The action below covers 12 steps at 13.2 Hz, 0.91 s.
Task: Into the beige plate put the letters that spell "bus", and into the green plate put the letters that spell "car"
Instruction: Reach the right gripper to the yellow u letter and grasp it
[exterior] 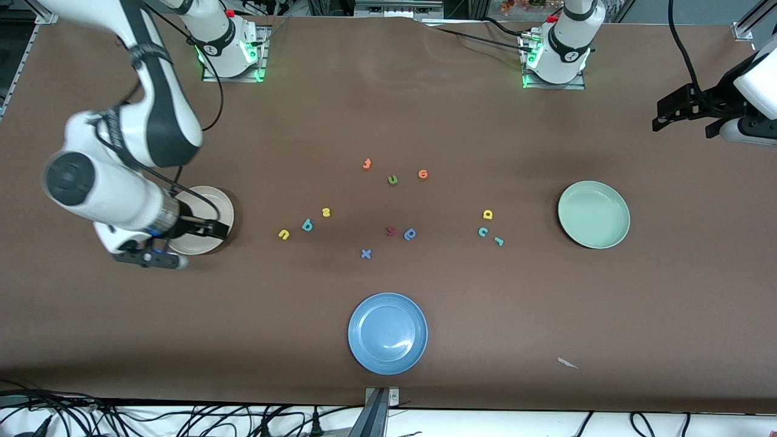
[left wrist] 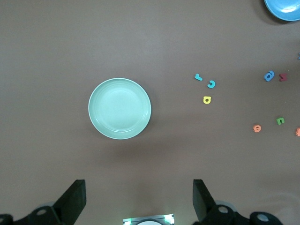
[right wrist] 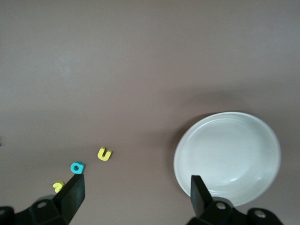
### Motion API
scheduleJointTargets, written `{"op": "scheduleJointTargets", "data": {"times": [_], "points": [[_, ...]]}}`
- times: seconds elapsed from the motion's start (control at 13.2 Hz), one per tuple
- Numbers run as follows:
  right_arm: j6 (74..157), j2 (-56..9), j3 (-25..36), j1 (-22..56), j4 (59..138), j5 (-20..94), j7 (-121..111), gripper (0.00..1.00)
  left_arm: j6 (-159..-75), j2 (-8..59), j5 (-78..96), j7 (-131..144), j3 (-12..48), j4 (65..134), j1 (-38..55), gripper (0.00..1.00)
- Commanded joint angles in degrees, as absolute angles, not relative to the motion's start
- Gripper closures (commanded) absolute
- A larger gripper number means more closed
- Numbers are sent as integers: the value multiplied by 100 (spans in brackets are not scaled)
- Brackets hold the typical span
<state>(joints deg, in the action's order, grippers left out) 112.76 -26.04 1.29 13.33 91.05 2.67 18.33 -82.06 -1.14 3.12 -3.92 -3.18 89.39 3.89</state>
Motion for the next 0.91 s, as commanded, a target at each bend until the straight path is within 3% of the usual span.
{"op": "scheduleJointTargets", "data": {"times": [0.0, 0.75, 0.83], "points": [[11504, -3040, 167, 1625, 8991, 308, 2214, 0, -8068, -35, 448, -351, -369, 8745, 431, 0], [12173, -3919, 158, 2056, 9184, 369, 2549, 5, -8086, -17, 510, -387, -334, 8754, 439, 0], [12182, -3955, 158, 2126, 9219, 369, 2549, 10, -8086, -9, 518, -387, -334, 8763, 439, 0]]}}
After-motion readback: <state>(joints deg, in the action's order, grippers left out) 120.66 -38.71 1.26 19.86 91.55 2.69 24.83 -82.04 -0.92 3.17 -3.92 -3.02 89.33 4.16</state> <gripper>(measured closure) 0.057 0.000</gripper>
